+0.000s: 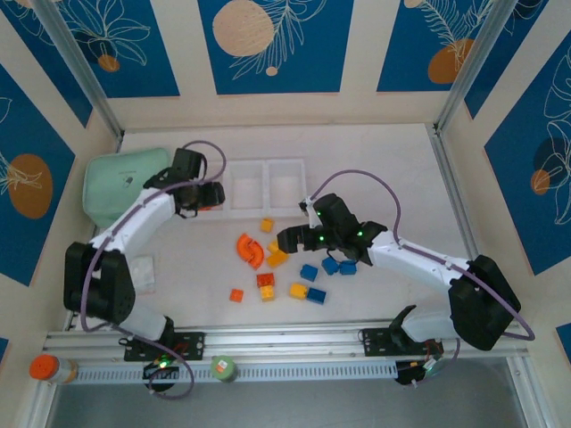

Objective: Sort the legos into containers by color
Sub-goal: Place the lego in the container, then pick up the lego from the center of the table.

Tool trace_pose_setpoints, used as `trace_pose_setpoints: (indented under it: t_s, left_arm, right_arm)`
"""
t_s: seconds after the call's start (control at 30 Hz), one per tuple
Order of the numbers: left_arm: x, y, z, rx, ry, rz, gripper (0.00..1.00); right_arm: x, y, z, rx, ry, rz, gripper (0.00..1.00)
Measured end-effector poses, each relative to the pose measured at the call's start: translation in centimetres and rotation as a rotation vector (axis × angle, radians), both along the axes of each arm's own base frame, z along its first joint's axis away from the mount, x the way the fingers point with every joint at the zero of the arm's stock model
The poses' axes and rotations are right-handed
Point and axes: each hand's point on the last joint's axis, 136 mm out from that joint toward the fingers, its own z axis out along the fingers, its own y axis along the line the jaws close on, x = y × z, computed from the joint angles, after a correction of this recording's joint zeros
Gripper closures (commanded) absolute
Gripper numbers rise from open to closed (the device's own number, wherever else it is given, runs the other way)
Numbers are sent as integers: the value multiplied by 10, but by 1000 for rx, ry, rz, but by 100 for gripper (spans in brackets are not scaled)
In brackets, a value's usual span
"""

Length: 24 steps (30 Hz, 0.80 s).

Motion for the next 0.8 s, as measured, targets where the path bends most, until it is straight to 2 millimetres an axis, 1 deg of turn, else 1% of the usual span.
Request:
trace_pose_setpoints:
  t_s: [0.07,0.13,0.3,0.4,0.47,0.53,0.6,0.7,0.8]
  left_arm:
    - [-22,-13,-8,-10,24,-37,41]
    - [-39,-25,-14,-10,45,-75,40]
    - [-70,-55,-21,-18,63,-137,34]
    - [-87,-67,-30,-17,84,-148,29]
    - [-94,-70,-39,-8,103,-141,26]
    - [-96,-74,-47,5,119,-131,24]
    - [-95,-76,-59,27,141,-115,22]
    - [-92,-73,-76,67,167,-78,21]
    - [-88,-68,-89,106,180,-40,22]
  right_arm:
    - [-7,0,-8,-14,8,24,1]
    - [-14,2,-13,-20,11,52,1]
    - [-26,7,-27,-17,11,108,1]
    - [-30,6,-39,-20,16,120,1]
    - [-32,4,-45,-22,13,126,1]
    - [-33,4,-49,-22,10,132,1]
    - [-34,5,-50,-19,0,141,1]
    - [-32,7,-48,-10,-21,148,1]
    - [-31,10,-46,-4,-40,157,1]
